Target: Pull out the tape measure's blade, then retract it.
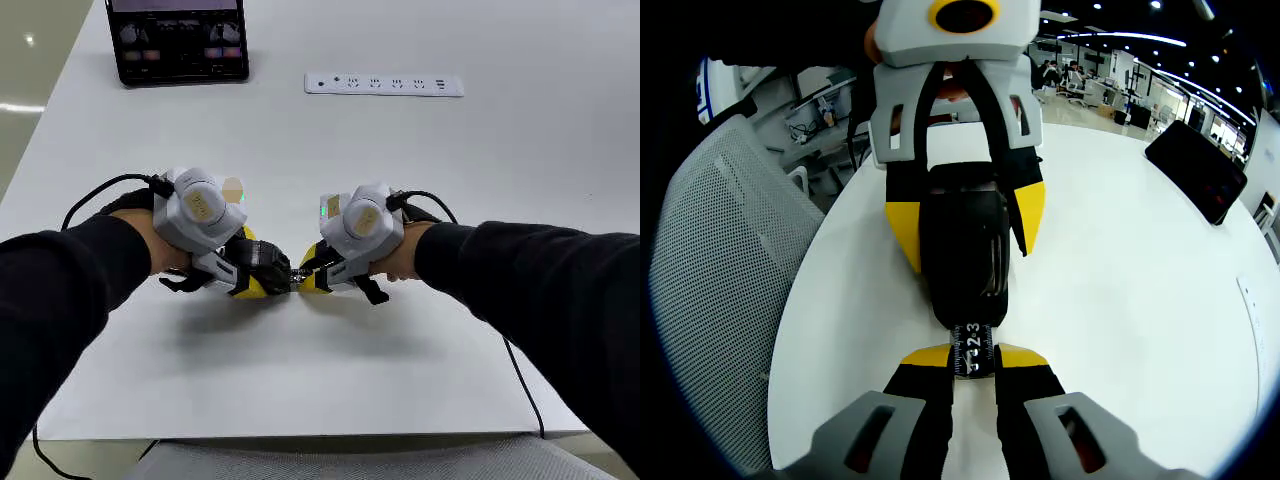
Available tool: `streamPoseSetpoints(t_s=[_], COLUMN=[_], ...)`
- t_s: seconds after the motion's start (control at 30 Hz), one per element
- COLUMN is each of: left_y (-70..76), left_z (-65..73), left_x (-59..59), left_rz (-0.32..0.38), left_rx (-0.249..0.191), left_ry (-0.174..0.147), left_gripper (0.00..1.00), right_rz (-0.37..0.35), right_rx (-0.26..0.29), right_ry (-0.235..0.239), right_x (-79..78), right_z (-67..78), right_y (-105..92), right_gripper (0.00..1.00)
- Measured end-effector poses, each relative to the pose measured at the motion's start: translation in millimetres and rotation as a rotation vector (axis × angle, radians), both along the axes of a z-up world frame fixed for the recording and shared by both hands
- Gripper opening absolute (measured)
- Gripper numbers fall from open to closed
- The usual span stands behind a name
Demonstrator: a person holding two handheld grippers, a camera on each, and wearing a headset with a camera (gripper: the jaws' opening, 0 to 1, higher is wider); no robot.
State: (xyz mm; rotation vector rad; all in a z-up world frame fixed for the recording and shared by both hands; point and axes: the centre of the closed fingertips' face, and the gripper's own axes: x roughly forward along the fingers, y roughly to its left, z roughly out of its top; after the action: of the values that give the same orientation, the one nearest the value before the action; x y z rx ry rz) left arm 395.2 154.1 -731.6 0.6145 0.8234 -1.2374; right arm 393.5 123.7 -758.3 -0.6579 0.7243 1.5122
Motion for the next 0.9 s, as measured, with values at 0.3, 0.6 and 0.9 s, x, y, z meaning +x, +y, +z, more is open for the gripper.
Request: streamPoseSetpoints(t_s=[0.3, 0.6, 0.9], left_y=[0.6, 0.4, 0.1], left_z=[0.1, 0.0, 0.0], left_x=[-0.4, 0.3, 0.8], left_rz=[-0.004, 0.005, 0.000], left_rx=[0.007, 0.006, 0.009], left_ry=[-0.003, -0.004, 0.000], left_gripper=[0.36, 0.36, 0.36], right_rz=[-0.008, -0.021, -0.033], right_rx=[-0.011, -0.018, -0.031], right_ry=[0.001, -0.008, -0.008], right_x=[-0.6, 1.6, 1.4], right_z=[0.7, 0.9, 1.0], right_y=[-8.7, -21.4, -31.5], right_gripper=[0.10, 0.10, 0.10])
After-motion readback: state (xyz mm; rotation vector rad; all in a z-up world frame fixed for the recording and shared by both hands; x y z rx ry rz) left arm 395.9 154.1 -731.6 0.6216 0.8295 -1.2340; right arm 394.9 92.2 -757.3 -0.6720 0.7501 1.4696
